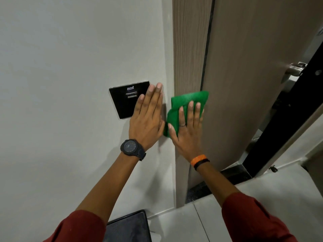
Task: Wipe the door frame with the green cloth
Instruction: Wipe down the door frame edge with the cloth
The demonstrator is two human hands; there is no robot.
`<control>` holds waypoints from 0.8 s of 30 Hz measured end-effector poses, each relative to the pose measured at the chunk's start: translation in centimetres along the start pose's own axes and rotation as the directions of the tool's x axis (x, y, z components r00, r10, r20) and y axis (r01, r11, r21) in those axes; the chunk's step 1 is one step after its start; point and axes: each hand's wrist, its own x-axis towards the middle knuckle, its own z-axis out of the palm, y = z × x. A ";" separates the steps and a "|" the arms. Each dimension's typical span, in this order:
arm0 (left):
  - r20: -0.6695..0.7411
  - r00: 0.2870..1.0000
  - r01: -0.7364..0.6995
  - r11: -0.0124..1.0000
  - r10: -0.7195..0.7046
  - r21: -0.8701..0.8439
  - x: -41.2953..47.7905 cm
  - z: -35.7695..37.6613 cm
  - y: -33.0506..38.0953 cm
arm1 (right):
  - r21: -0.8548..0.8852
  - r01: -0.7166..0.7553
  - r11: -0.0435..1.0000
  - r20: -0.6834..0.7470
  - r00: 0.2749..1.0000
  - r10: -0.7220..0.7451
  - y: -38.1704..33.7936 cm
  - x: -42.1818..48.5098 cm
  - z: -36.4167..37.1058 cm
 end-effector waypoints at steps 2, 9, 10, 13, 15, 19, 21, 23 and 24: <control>0.020 1.000 -0.013 1.000 0.013 0.008 -1.2 0.8 0.1 | -0.004 0.015 1.000 0.029 0.999 -0.015 0.5 -1.2 0.3; 0.029 0.998 -0.048 0.997 0.050 -0.057 -3.7 3.0 0.9 | 0.026 0.018 1.000 -0.129 0.992 -0.014 0.3 3.3 0.4; 0.029 0.998 -0.055 0.997 0.056 -0.058 -4.0 3.2 1.0 | 0.029 0.013 0.999 -0.120 0.993 -0.009 0.3 2.6 0.5; 0.023 0.997 -0.074 0.996 0.076 -0.045 -4.8 3.8 1.1 | 0.026 0.005 1.000 -0.011 1.000 -0.005 0.5 -0.6 0.7; 0.029 0.996 -0.084 0.994 0.086 -0.072 -4.9 4.0 1.1 | 0.015 0.010 1.000 0.046 0.999 -0.010 0.9 -1.8 0.6; 0.021 0.994 -0.103 0.984 0.107 -0.144 -5.0 4.5 0.8 | 0.045 -0.003 0.999 -0.017 1.000 0.004 0.5 0.1 0.3; 0.013 0.992 -0.123 0.982 0.127 -0.142 -5.1 4.8 0.6 | 0.050 -0.011 0.999 -0.047 0.999 0.013 0.1 0.8 0.5; 0.002 0.987 -0.158 0.981 0.159 -0.110 -5.4 5.3 0.6 | 0.049 -0.007 0.999 -0.064 0.998 0.010 0.4 0.2 1.1; -0.002 0.985 -0.171 0.981 0.171 -0.090 -5.7 5.6 0.6 | 0.048 -0.006 0.999 -0.064 0.998 0.009 0.7 -0.5 1.5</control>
